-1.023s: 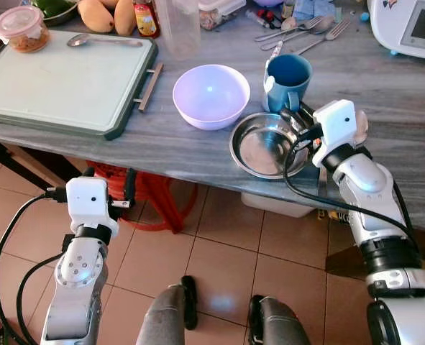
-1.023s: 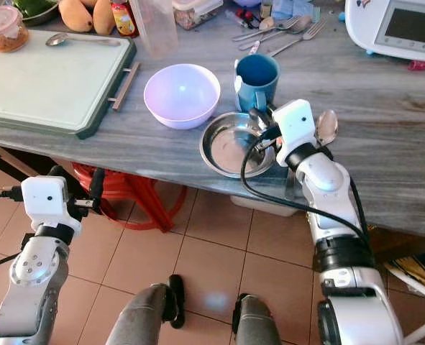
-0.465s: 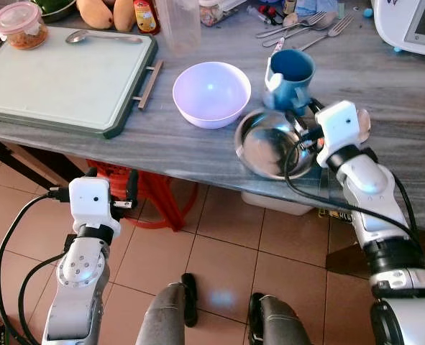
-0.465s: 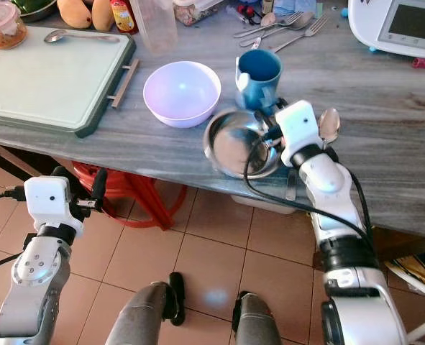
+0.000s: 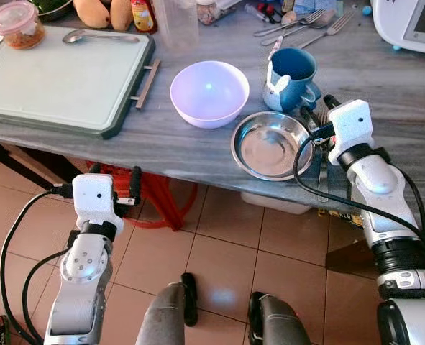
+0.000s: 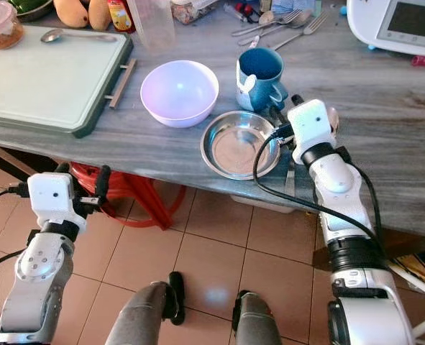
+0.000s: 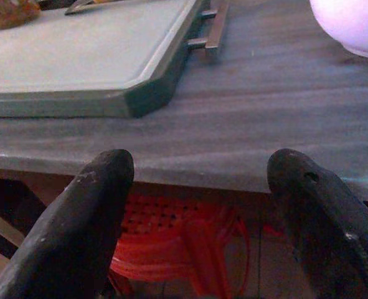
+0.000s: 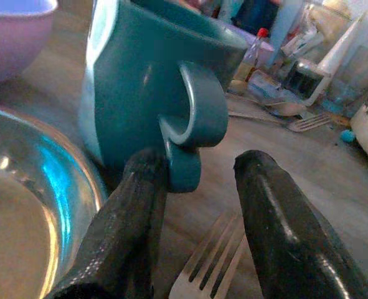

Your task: Setting the table

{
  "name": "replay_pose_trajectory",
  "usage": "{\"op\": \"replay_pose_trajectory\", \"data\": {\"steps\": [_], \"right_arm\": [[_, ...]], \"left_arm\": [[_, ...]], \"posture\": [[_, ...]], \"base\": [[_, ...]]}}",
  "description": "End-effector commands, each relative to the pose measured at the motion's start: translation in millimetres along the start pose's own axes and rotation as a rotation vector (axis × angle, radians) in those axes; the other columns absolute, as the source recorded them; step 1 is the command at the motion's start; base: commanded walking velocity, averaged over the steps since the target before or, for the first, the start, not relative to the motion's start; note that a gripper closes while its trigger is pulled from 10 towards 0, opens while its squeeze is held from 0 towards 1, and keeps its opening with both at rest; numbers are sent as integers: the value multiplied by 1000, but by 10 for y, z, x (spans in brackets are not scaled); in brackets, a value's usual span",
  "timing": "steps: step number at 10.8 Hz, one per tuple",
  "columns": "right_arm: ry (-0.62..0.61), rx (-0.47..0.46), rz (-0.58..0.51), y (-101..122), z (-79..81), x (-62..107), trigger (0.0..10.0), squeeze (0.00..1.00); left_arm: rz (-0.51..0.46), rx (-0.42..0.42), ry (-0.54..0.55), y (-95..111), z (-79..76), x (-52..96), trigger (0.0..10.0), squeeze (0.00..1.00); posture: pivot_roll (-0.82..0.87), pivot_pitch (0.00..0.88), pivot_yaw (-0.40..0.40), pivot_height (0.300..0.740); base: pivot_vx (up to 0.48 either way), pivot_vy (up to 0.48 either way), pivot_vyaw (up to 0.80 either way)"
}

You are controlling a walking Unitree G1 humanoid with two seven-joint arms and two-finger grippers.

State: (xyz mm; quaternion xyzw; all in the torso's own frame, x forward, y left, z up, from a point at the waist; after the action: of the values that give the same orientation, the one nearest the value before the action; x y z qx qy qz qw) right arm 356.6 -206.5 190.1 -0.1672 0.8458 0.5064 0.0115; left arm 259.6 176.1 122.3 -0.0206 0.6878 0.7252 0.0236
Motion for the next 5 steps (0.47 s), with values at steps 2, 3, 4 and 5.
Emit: {"op": "replay_pose_trajectory", "data": {"steps": [2,3,4,5], "right_arm": [[-5,7,-39,62,19,-16,10000,0],[-5,7,-39,62,19,-16,10000,0],[-5,7,-39,62,19,-16,10000,0],[-5,7,-39,62,19,-16,10000,0]], "left_arm": [[22,-2,10,-49,32,21,10000,0],[22,-2,10,-49,32,21,10000,0],[22,-2,10,-49,32,21,10000,0],[22,-2,10,-49,32,21,10000,0]], "posture": [[37,254,77,740],[37,254,77,740],[37,254,77,740],[37,254,77,740]], "base": [[0,0,0],[0,0,0],[0,0,0],[0,0,0]]}}
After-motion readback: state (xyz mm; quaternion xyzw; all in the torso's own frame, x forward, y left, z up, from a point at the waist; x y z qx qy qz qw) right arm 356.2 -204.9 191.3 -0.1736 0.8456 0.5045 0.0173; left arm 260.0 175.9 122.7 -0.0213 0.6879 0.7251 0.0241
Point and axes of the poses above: a point about 5 cm out from each wrist's last joint towards the gripper, its own x axis pointing back from the gripper into the wrist, its own y axis along the axis of the wrist's last joint, z = x × y, the point moved 1 cm from there along -x, pointing out of the wrist towards the gripper, and after that the axes turned 2 degrees about x, right-handed, at the moved point
